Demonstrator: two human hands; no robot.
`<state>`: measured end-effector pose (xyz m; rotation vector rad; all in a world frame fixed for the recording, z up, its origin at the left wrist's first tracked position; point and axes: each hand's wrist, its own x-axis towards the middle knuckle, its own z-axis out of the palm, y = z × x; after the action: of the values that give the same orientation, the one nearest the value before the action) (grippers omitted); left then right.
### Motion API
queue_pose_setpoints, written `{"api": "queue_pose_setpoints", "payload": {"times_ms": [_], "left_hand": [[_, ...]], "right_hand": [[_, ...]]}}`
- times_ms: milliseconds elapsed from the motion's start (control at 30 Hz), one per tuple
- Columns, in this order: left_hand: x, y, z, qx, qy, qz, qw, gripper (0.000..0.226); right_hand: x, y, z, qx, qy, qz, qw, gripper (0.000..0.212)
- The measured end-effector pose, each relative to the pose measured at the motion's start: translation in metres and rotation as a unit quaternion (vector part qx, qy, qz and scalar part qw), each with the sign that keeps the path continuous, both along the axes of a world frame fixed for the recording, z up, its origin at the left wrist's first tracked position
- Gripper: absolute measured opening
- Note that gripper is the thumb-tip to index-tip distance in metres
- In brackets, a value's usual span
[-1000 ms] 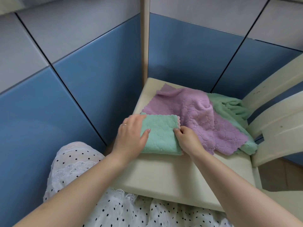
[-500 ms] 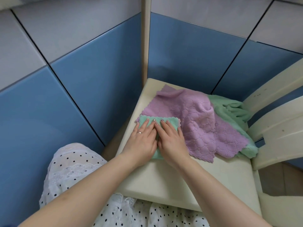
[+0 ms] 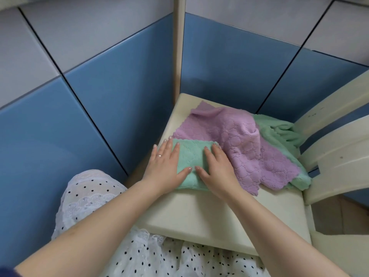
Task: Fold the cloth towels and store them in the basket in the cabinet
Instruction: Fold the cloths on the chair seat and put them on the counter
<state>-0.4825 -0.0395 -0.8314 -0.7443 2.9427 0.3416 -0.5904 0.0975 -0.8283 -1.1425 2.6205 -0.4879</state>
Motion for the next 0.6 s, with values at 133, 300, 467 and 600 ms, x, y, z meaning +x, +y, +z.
{"api": "queue_pose_setpoints", "payload": {"times_ms": [133,300,467,600], "left_hand": [[0.024,-0.003,0.01,0.086,0.058,0.074,0.992,0.076],[0.025,0.004,0.016,0.204,0.11,0.101,0.967,0.065],[0.018,0.007,0.026,0.287,0.189,0.152,0.927,0.047],[0.02,0.008,0.04,0.411,0.263,0.2,0.849,0.042]], "right_hand": [[0.0,0.028,0.013,-0.134,-0.118,-0.124,0.976,0.045],[-0.004,0.028,0.017,-0.166,-0.264,-0.2,0.929,0.036],[-0.003,0.019,0.024,-0.259,-0.392,-0.226,0.853,0.032],[0.003,0.016,0.034,-0.301,-0.426,-0.226,0.823,0.031]]}}
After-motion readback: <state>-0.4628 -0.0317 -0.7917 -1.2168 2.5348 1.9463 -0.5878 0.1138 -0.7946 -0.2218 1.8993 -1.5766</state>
